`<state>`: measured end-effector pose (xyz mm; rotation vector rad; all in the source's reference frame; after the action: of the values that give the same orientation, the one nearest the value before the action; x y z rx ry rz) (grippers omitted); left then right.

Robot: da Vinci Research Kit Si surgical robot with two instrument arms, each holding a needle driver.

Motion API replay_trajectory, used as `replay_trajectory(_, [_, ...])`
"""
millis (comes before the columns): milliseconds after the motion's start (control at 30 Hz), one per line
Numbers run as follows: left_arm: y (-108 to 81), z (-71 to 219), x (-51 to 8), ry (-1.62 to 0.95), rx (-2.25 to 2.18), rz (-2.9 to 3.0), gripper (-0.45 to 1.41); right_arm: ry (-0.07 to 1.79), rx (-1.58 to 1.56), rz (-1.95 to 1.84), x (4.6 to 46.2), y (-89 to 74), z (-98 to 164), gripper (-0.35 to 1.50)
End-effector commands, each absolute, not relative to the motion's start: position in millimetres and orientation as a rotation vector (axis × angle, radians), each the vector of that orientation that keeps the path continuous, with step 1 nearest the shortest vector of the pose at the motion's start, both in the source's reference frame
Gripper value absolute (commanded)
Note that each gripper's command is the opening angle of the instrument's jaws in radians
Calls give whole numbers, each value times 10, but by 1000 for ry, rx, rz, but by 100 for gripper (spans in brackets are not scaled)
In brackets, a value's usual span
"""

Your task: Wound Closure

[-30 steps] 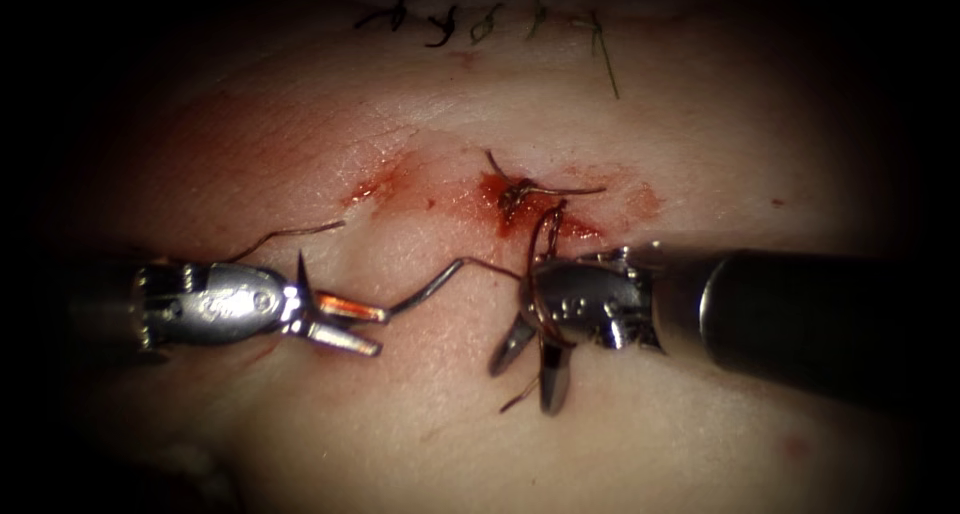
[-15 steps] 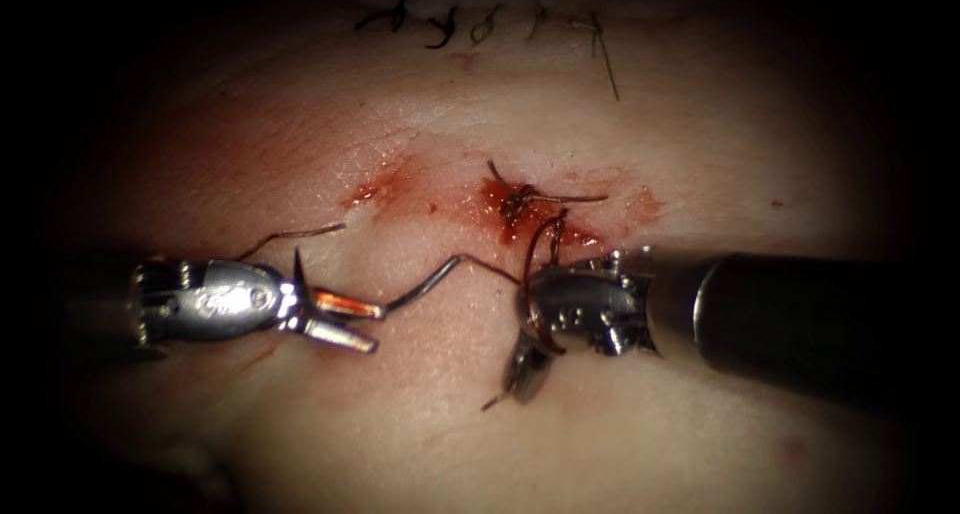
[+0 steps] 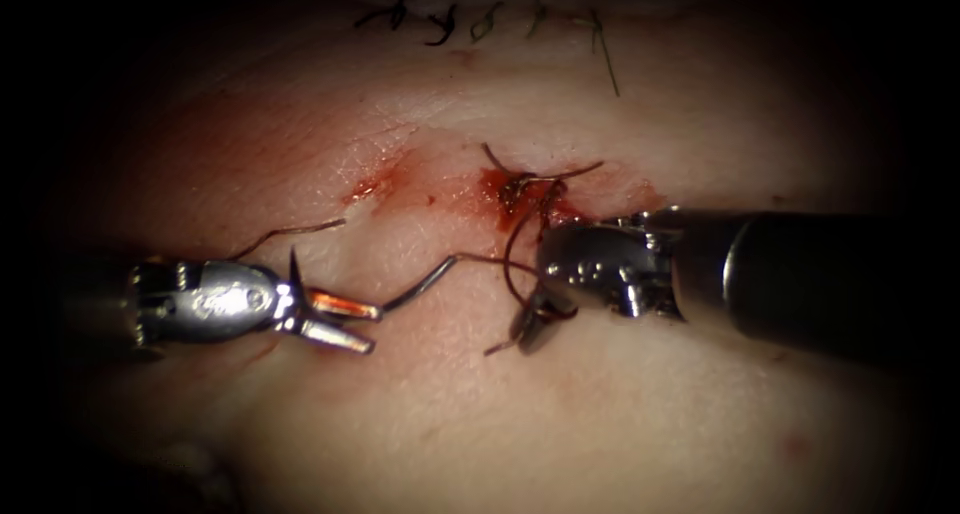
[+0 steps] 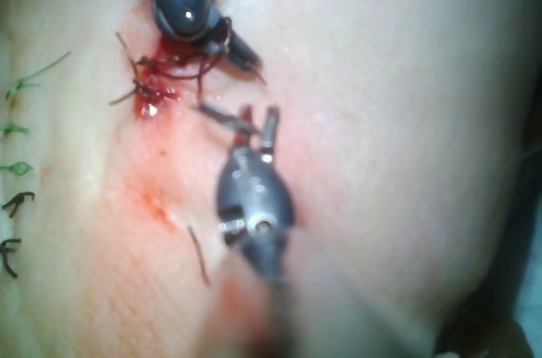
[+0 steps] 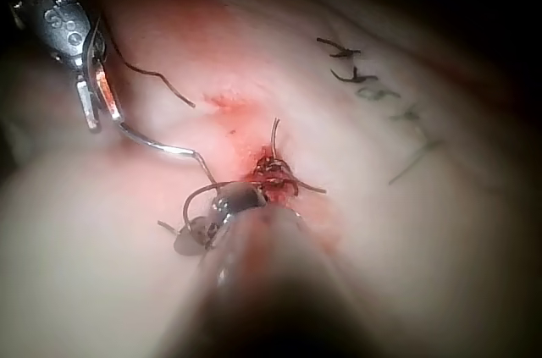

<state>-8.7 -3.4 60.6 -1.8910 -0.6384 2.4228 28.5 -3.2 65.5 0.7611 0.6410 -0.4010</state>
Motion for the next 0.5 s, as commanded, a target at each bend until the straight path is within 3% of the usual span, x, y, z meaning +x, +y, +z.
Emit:
replay_trajectory(33, [-41, 612, -91, -646, -1889, 2420, -45, 694, 741, -345, 283, -18, 655, -35])
replay_trajectory(500, [-102, 599, -87, -629, -1882, 2404, -45, 787, 679, -118, 261, 34, 644, -35])
